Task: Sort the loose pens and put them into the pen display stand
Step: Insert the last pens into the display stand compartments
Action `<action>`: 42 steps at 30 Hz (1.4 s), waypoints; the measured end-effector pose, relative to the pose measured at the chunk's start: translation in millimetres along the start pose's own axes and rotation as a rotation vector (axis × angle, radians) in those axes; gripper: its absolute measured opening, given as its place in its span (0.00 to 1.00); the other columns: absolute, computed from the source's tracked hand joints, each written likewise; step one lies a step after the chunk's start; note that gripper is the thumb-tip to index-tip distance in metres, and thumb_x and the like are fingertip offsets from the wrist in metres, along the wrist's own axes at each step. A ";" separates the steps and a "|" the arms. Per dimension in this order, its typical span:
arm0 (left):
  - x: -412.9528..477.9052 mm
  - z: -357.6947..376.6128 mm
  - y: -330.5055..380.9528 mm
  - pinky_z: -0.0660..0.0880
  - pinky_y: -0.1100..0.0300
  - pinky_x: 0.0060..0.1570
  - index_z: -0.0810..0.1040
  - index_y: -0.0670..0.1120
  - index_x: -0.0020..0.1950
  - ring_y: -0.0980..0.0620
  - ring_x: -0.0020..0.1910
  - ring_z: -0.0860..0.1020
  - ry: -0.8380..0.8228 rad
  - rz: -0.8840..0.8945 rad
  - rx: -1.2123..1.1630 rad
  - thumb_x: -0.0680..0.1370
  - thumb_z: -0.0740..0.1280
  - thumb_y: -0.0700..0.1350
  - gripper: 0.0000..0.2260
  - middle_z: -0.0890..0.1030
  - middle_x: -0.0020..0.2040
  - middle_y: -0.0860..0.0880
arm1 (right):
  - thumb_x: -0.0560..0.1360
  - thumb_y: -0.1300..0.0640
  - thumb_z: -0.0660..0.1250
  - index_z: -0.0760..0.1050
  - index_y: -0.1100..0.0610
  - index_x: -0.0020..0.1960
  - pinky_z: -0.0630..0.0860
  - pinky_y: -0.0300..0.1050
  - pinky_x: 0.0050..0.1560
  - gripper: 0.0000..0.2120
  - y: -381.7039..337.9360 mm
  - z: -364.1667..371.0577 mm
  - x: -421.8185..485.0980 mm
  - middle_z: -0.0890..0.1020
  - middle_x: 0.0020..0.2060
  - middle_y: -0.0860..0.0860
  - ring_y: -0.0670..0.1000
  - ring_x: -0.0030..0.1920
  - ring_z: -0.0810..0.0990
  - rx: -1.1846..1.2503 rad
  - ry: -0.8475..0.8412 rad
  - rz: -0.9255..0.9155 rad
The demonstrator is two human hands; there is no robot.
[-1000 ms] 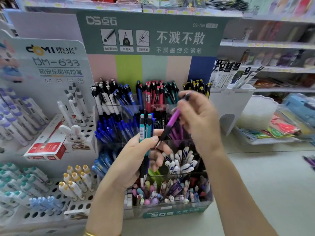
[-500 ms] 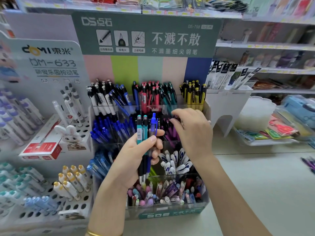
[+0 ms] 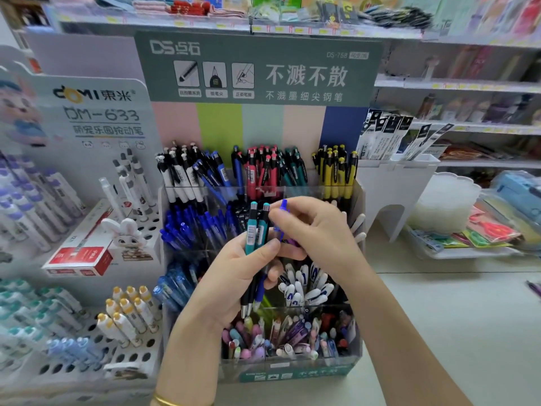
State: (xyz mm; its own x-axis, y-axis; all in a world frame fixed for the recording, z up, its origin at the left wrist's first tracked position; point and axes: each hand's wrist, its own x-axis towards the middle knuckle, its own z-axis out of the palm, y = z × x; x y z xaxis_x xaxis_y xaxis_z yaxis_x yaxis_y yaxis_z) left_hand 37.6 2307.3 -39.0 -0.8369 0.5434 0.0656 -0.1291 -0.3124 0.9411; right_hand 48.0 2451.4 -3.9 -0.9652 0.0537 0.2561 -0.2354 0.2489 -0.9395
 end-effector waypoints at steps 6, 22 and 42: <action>-9.7 -13.8 14.3 0.78 0.60 0.30 0.75 0.42 0.59 0.50 0.33 0.80 0.132 -0.040 0.016 0.76 0.62 0.46 0.15 0.84 0.46 0.39 | 0.77 0.60 0.65 0.79 0.59 0.47 0.71 0.35 0.29 0.04 -4.0 10.2 15.0 0.78 0.32 0.48 0.43 0.30 0.74 0.121 0.122 -0.120; -35.8 -64.3 28.2 0.59 0.67 0.17 0.68 0.43 0.50 0.57 0.20 0.62 0.281 -0.007 -0.171 0.68 0.62 0.37 0.11 0.71 0.30 0.48 | 0.67 0.51 0.77 0.76 0.57 0.43 0.70 0.43 0.27 0.14 18.3 79.7 41.7 0.75 0.29 0.50 0.51 0.32 0.73 -0.841 0.355 -0.588; 4.5 -19.0 30.7 0.61 0.65 0.25 0.73 0.42 0.49 0.56 0.26 0.64 -0.096 -0.041 0.240 0.81 0.60 0.40 0.04 0.72 0.32 0.49 | 0.72 0.59 0.73 0.80 0.66 0.47 0.77 0.44 0.36 0.10 -8.7 16.2 24.7 0.79 0.34 0.54 0.49 0.33 0.78 0.118 -0.144 0.031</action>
State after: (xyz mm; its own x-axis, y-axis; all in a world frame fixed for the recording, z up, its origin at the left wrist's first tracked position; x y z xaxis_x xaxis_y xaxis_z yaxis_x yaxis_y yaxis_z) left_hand 19.7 2285.4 -16.1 -0.7781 0.6265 0.0460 -0.0225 -0.1009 0.9946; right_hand 24.3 2434.9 6.9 -0.9765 -0.0813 0.1995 -0.2091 0.1337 -0.9687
